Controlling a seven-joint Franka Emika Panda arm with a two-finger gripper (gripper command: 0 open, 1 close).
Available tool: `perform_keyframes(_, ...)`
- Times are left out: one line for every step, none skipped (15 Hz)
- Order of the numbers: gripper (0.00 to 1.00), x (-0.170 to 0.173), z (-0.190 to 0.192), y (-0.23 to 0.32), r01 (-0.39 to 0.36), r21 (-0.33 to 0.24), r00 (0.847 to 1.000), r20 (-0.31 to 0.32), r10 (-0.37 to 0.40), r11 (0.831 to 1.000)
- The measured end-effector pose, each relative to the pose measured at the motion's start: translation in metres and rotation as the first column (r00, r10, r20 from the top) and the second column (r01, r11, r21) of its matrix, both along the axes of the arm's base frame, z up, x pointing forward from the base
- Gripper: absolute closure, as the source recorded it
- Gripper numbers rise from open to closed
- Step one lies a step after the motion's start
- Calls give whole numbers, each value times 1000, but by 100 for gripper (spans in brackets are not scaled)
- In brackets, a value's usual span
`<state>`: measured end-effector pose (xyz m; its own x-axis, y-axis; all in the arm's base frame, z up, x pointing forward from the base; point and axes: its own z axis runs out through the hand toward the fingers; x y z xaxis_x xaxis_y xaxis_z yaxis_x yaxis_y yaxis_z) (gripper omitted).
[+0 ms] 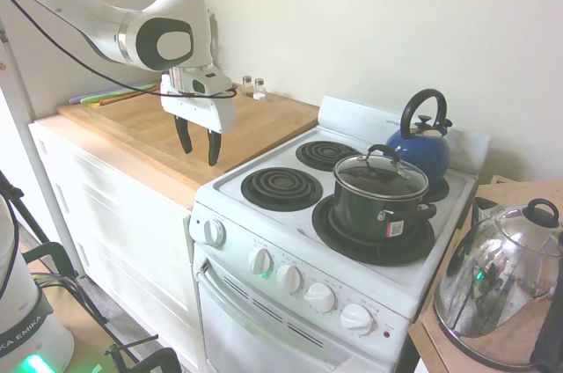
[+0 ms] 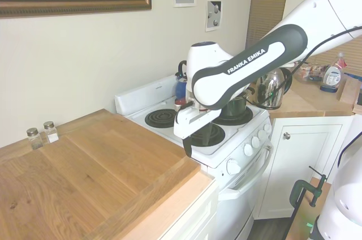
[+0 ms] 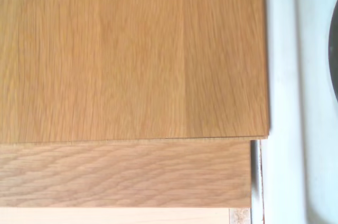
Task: Uncover the lid of the pot
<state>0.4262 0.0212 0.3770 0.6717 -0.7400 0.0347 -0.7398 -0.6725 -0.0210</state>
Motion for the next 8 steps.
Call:
perform_keyframes(0, 0, 0, 0, -2, 0, 1000, 0, 2, 1000)
perform_keyframes(0, 0, 0, 0, -6, 0, 1000, 3, 6, 1000)
perform_keyframes(0, 1, 4, -3, 0, 1, 1000, 19, 0, 1000)
perform_keyframes(0, 1, 14, -10, 19, 8, 998, 53, -19, 1000)
perform_keyframes(0, -1, 31, -20, 46, 21, 994, 95, -48, 999)
perform_keyframes(0, -7, 55, -31, 80, 40, 986, 143, -85, 996)
perform_keyframes(0, -16, 80, -43, 114, 66, 975, 186, -125, 991)
perform_keyframes(0, -28, 107, -54, 149, 101, 962, 215, -168, 984)
